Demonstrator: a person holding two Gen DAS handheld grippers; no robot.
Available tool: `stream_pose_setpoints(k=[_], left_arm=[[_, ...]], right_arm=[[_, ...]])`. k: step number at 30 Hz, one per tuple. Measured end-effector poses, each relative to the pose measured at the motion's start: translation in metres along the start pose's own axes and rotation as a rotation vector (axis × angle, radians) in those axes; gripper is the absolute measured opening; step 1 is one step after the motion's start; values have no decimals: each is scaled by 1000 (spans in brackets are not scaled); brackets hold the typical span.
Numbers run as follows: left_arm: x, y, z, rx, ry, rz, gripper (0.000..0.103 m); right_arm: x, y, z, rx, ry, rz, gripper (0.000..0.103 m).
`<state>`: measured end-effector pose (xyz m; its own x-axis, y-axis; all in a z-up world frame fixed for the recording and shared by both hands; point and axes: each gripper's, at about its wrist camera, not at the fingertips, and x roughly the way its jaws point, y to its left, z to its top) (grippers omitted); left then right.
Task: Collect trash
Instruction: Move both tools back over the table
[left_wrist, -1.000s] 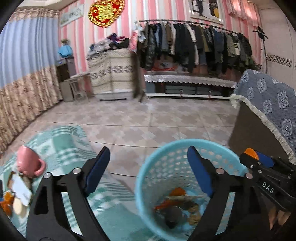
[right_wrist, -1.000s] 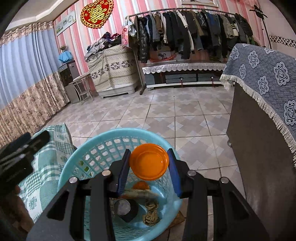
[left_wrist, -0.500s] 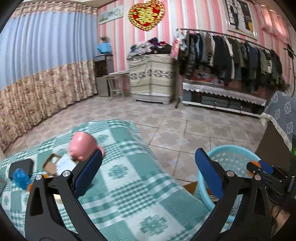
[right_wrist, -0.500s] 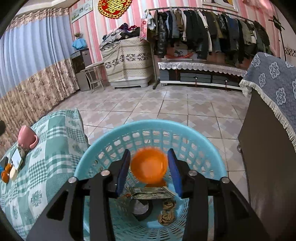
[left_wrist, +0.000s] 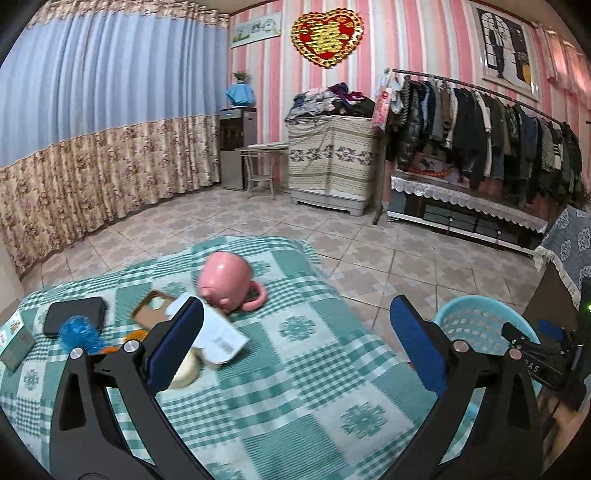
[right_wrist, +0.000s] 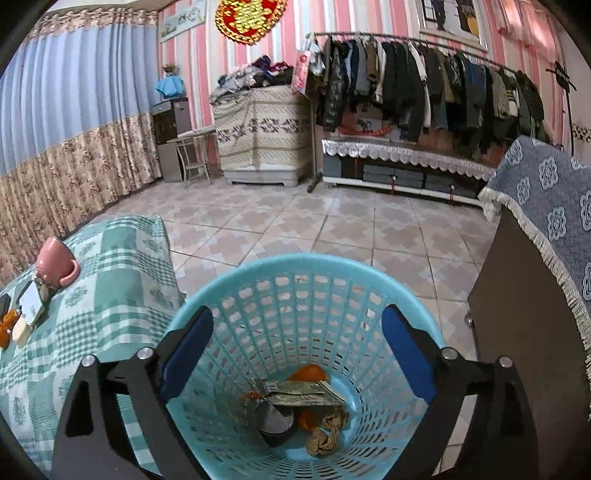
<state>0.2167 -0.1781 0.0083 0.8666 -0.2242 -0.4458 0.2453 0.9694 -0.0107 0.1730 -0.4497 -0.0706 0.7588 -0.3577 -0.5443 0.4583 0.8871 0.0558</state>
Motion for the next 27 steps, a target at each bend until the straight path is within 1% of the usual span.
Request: stream_pose_setpoints(k=[2,8,10,12,13,15,19,22,24,27], left_arm=[[-6,13,-2,-11,-4,11,98],[-23,59,-13,-51,6,67,98],[-32,75,-15,-48,-1,101,98],[-42,91,-18,-44,-9,133,98],[-47,99,-19,-42,-13,151,98],[-58,115,-22,-41,-18,185,98],[-74,151,-29,-64,-19,237,98],[-76,177,-38,-73,-7,281,98],[-74,192,-43,-78,8,305,98],[-67,213,-53,-101,30,320,98]], right_arm=[[-4,9,0,-18,-15,16,93],[-21,51,-7,-124,-49,92,93],[-31,65,-10,-138,-72,128,93],[-37,75,-12,-137,-69,168,93],[-38,83,-13,-135,-54,205,93],[-43,96,-13,-136,-40,247,93],[-54,122,-8,-141,-43,326,93],[-55,150,-4,-197,-39,360,93],[-56,172,-3,-256,-39,372,93],[-52,203,0,-321,-44,396,93]])
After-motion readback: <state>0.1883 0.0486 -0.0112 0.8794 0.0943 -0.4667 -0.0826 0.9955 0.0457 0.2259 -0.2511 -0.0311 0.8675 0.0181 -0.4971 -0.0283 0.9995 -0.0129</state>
